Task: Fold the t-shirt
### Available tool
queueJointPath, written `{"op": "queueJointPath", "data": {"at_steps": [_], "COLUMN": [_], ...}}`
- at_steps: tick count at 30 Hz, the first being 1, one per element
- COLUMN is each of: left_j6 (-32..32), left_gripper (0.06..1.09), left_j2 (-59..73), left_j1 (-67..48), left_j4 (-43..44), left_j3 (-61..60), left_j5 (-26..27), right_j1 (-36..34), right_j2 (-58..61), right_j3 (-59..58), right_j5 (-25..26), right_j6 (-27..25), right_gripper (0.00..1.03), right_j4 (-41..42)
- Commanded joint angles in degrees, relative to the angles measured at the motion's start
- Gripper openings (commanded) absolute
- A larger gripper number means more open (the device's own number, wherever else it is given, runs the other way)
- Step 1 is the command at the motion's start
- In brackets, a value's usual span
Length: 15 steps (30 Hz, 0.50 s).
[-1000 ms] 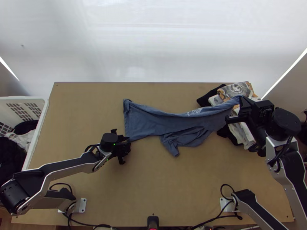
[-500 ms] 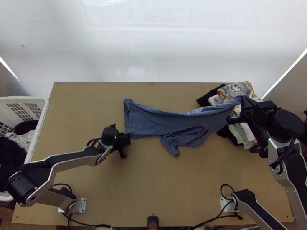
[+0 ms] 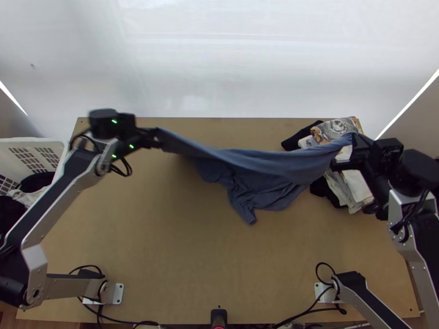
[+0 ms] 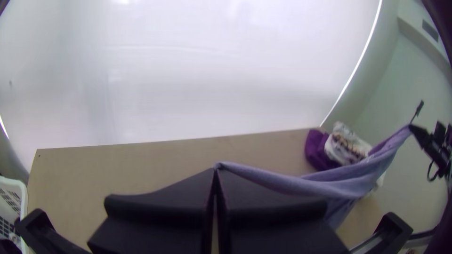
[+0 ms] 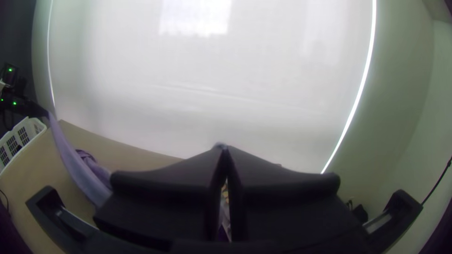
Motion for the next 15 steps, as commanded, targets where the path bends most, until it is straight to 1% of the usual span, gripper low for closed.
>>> {"op": "queueJointPath", "data": {"at_steps": [1,3,6,10,11,13,15], "left_j6": [-14.63,-17.26,-20.25,-21.22,-21.48,-21.83,-21.92], "left_gripper": [0.09,0.09,0.09,0.09,0.09,0.09,0.09], "left_j2": [-2.76,-2.93,-3.55,-3.28,-3.28,-2.58,-1.97], "left_j1": [9.11,11.04,12.53,13.33,13.41,14.29,14.64], "left_j4": [-7.11,-8.25,-9.04,-10.27,-10.27,-10.80,-11.15], "left_j3": [9.50,11.43,13.45,16.09,16.88,19.43,21.89], "left_j5": [5.08,7.10,7.10,2.97,2.45,0.07,-0.10], "right_j1": [-5.52,-7.81,-10.09,-10.88,-10.88,-10.35,-10.00], "right_j2": [7.14,10.92,16.89,26.56,28.93,33.24,36.40], "right_j3": [7.46,11.50,17.83,30.05,34.00,42.44,49.21], "right_j5": [0.29,0.38,0.73,0.56,0.29,-1.90,-3.57], "right_j6": [-0.06,-0.06,-0.15,0.20,0.46,0.82,1.34], "right_gripper": [0.03,0.03,0.03,0.03,0.03,0.03,0.03], "right_j4": [-2.10,-4.03,-7.99,-19.24,-23.10,-30.75,-34.44]}}
